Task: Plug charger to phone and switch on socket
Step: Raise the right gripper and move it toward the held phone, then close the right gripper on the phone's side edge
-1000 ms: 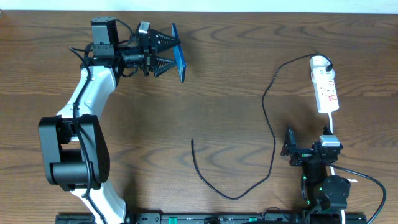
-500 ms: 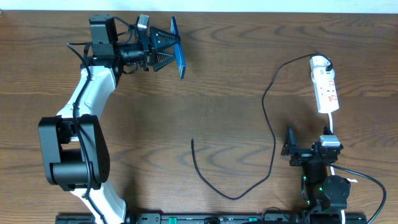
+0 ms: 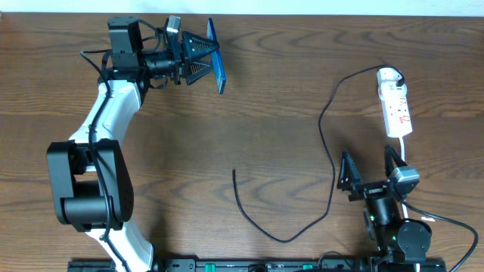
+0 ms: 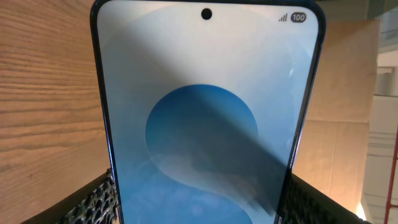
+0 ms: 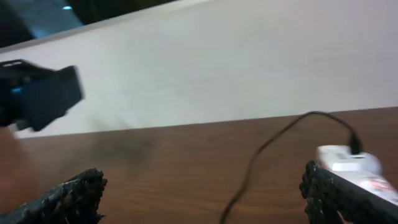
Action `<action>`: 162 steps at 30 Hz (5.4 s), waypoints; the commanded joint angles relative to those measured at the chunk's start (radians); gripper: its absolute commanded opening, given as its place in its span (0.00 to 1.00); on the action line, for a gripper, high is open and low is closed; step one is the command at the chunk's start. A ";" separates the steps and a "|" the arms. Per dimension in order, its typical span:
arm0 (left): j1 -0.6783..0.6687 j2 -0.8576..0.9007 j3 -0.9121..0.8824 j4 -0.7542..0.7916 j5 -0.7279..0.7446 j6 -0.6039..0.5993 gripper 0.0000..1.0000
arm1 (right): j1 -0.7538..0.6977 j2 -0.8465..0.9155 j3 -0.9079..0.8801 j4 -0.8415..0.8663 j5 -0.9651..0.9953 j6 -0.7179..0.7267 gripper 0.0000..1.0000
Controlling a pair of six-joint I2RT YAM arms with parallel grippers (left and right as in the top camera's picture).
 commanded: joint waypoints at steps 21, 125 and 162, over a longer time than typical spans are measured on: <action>0.003 -0.032 0.018 0.010 -0.103 -0.045 0.07 | 0.007 0.637 0.585 -0.336 -0.286 -0.020 0.99; -0.255 -0.032 0.018 0.069 -0.445 -0.572 0.07 | 0.426 1.490 1.117 -0.241 -0.039 -0.005 0.99; -0.320 -0.032 0.018 0.070 -0.426 -0.572 0.07 | 0.426 1.583 1.117 -0.103 0.006 0.046 0.85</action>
